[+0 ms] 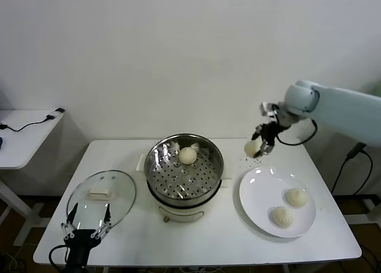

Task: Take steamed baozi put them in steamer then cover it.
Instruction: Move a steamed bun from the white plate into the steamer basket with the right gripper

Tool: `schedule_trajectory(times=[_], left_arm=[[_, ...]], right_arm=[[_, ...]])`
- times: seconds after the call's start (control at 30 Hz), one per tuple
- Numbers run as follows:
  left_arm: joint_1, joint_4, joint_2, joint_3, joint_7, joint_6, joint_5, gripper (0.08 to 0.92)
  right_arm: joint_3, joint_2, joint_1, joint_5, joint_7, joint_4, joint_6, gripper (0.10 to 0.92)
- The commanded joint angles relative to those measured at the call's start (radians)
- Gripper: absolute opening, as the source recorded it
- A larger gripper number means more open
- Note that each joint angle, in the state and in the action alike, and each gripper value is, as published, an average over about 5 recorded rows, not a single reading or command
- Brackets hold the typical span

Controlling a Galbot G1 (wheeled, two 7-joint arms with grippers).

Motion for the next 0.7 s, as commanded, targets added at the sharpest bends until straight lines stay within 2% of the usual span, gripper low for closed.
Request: schedule_trajectory(times=[0.03, 0.33, 0.7], left_arm=[[-0.003, 0.007, 0.004, 0.001, 0.003, -0.012, 0.013, 0.823], [0.004, 0.001, 0.014, -0.003, 0.002, -0.002, 0.02, 0.823], [0.012, -0.001, 0.011, -0.003, 0.002, 0.0, 0.018, 0.823]], right_arm=[[-0.084, 0.192, 0.17, 0.204, 0.016, -0.008, -0.017, 0.696], [0.024, 0.428, -0.015, 0.207, 0.085, -0.07, -0.078, 0.696], [0.035, 0.539, -0.169, 0.188, 0.135, -0.098, -0.113, 0.696]])
